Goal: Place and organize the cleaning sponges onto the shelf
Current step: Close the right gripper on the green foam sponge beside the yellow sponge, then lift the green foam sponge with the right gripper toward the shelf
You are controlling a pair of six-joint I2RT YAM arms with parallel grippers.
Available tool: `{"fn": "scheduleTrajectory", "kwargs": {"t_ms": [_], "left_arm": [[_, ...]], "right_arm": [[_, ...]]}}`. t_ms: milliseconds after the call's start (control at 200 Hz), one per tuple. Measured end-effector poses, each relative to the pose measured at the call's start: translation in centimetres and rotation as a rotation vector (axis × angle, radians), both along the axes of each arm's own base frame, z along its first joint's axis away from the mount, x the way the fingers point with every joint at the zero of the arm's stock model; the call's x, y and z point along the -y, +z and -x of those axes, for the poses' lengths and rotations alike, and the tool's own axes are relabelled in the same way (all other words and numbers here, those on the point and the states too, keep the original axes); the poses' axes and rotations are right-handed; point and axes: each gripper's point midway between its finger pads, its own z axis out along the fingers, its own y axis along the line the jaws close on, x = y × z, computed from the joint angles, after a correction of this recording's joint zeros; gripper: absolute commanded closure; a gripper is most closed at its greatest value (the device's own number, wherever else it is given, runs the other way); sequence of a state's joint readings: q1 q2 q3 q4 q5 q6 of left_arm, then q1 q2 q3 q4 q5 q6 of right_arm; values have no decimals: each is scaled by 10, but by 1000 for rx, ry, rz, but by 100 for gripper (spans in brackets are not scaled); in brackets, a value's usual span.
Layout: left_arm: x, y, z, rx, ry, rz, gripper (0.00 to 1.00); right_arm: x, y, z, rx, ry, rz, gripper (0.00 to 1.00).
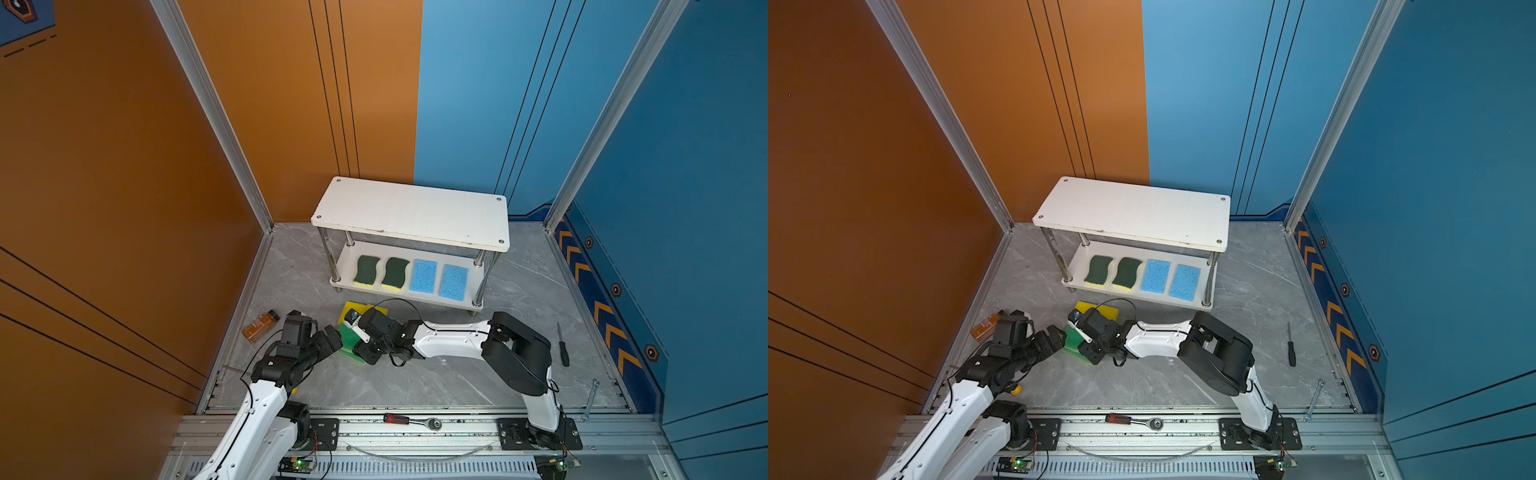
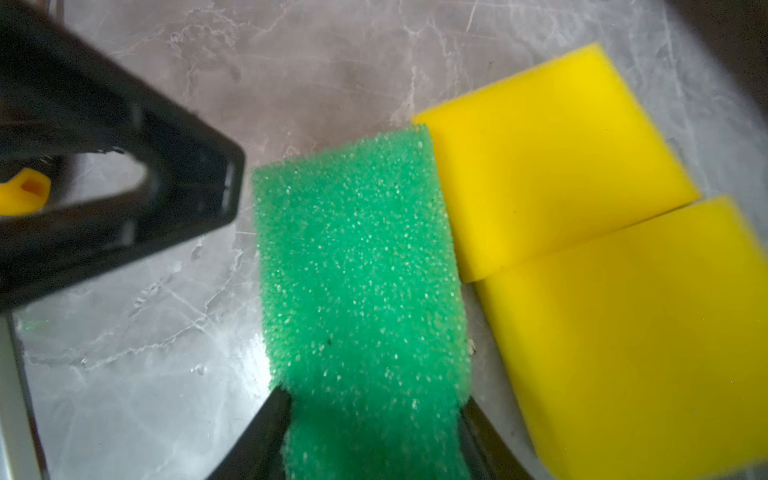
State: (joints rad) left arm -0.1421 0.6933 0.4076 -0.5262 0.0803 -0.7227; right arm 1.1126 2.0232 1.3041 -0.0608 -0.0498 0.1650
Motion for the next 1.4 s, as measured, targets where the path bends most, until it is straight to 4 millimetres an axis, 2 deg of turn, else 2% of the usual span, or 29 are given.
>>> {"fn": "scheduleTrajectory", "kwargs": {"t_ms": [185,451,591,711,846,971,1157,1252,1327,1397], "left_arm": [[0,0,0,0,0,0,2],[-1,0,-1,1,5,1,2],[-1,2,-1,11,3,4,2],[0,3,-1,16,3,5,2],[2,6,-2,20,-5,15,2],[5,22,-8,51,-13,30,2],[6,47,-16,97,-17,33,2],[6,52,-18,110,-22,30,2],[6,50,-17,101,-27,24,2],[6,46,-16,83,-28,21,2]], "right_arm": [[1,7,0,4,0,-7,51],[0,39,0,31,0,-61,51],[5,43,2,25,0,-48,51],[17,49,5,22,-10,-25,51],[32,69,3,30,-31,-17,51],[50,88,-1,44,-68,-3,53],[73,104,-8,47,-123,15,55],[83,112,-12,51,-147,25,54],[91,127,-16,62,-167,19,54],[94,152,-19,77,-182,-12,54]]}}
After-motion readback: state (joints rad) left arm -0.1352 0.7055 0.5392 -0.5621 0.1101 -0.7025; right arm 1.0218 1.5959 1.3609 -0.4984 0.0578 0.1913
